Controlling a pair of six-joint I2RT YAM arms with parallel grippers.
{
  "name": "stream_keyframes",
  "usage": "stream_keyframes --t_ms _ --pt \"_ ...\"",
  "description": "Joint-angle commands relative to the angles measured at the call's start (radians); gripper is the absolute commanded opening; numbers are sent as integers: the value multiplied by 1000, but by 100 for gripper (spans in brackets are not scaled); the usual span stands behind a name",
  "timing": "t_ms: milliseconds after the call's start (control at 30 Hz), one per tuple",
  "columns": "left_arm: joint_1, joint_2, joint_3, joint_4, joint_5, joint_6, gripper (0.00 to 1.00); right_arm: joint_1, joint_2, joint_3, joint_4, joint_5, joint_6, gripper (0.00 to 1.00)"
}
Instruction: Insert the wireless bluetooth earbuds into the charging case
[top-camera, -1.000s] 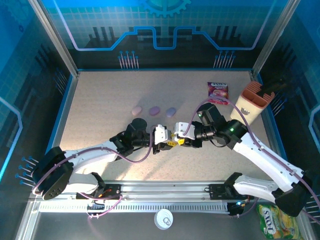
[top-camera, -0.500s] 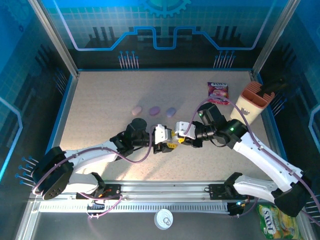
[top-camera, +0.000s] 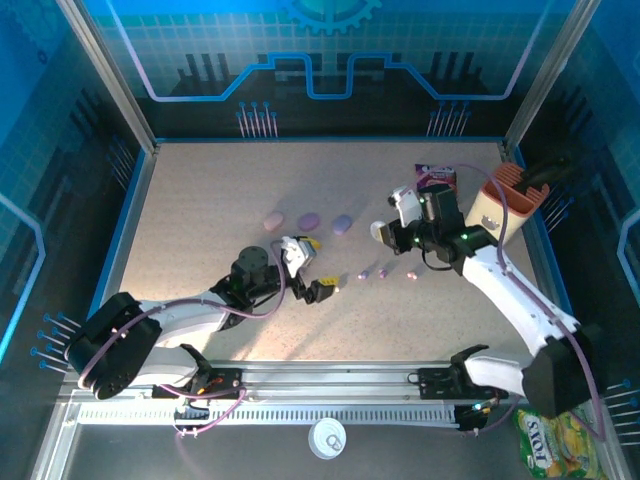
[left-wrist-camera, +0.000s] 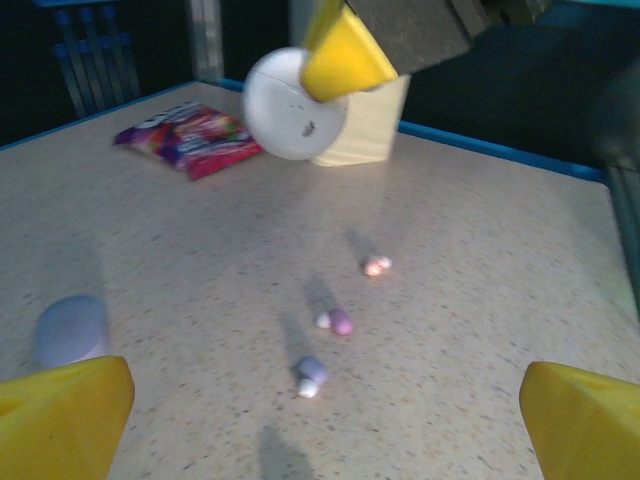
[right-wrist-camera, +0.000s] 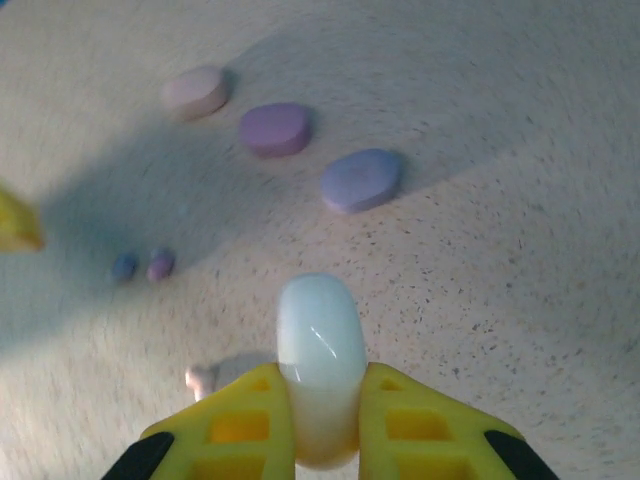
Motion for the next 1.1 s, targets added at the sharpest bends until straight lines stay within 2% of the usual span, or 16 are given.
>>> stream_keyframes --t_ms 0,200,367,600,767,967,1067 --pt "40 -12 -19 70 -111 -117 99 -46 73 -50 159 -79 335 9" --pt "95 -63 -7 -48 -198 -187 99 -84 252 -77 303 -84 458 11" --pt "124 -123 51 -302 -330 -230 99 -127 361 -131 415 -113 517 11" --pt "157 -124 178 -613 -374 -141 99 -153 412 -180 469 -127 529 20" --pt "168 -40 303 -794 -368 -18 99 -161 380 -203 455 -113 501 34" --pt "186 132 510 -1021 -298 126 99 -154 237 -208 356 -31 405 48" --pt "188 238 620 -1104 -314 198 97 -140 151 -211 306 -6 323 59"
